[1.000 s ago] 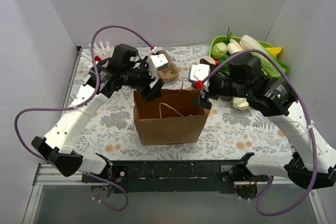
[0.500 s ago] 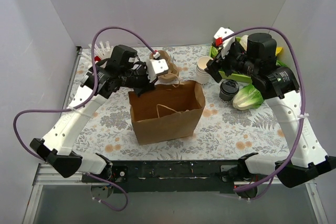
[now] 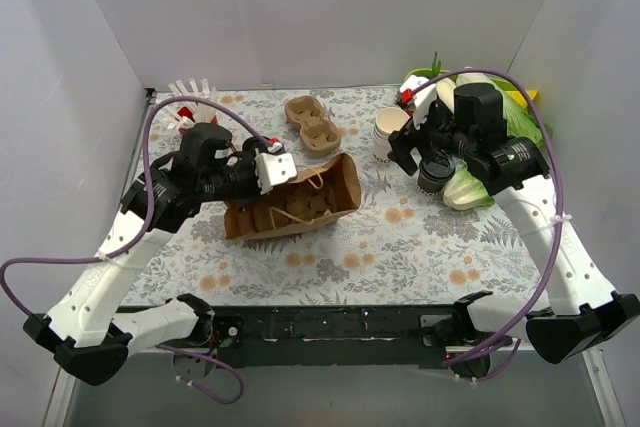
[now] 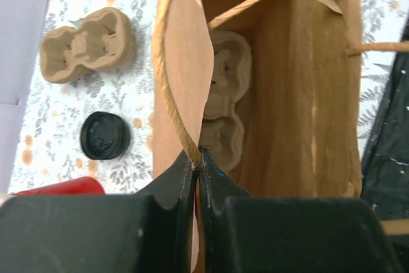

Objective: Pack the takeout coffee

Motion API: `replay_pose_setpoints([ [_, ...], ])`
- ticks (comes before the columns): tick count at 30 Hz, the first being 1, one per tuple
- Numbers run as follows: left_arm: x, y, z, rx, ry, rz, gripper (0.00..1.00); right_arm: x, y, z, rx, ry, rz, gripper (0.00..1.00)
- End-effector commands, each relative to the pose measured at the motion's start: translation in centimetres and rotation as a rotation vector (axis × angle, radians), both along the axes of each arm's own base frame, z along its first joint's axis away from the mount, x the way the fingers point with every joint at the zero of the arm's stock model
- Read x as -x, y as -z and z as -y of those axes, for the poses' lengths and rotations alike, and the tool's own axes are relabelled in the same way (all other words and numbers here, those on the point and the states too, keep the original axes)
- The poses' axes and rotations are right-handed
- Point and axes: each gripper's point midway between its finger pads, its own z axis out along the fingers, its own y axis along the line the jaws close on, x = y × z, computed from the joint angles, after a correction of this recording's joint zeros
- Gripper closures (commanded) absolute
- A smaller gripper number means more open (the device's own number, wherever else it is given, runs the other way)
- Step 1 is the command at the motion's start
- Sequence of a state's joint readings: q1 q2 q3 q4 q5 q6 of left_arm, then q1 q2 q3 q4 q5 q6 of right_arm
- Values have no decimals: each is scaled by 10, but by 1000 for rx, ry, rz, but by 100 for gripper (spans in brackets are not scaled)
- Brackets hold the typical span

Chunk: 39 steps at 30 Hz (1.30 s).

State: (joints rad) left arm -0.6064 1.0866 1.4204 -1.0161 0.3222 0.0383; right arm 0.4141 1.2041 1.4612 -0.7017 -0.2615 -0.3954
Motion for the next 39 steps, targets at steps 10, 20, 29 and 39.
replay_pose_setpoints([
  [10, 62, -1, 15, 256, 111, -111, 100, 18, 9, 0, -32, -23, -32, 12],
  [20, 94, 25, 5, 299, 105, -204, 100, 18, 39, -9, -28, -58, -123, 12],
  [29, 84, 1, 10, 411, 51, -155, 100, 24, 59, -11, 14, -123, -151, 15],
  [39, 37, -13, 35, 407, -141, -365, 100, 32, -21, -30, 5, -337, -11, 15],
])
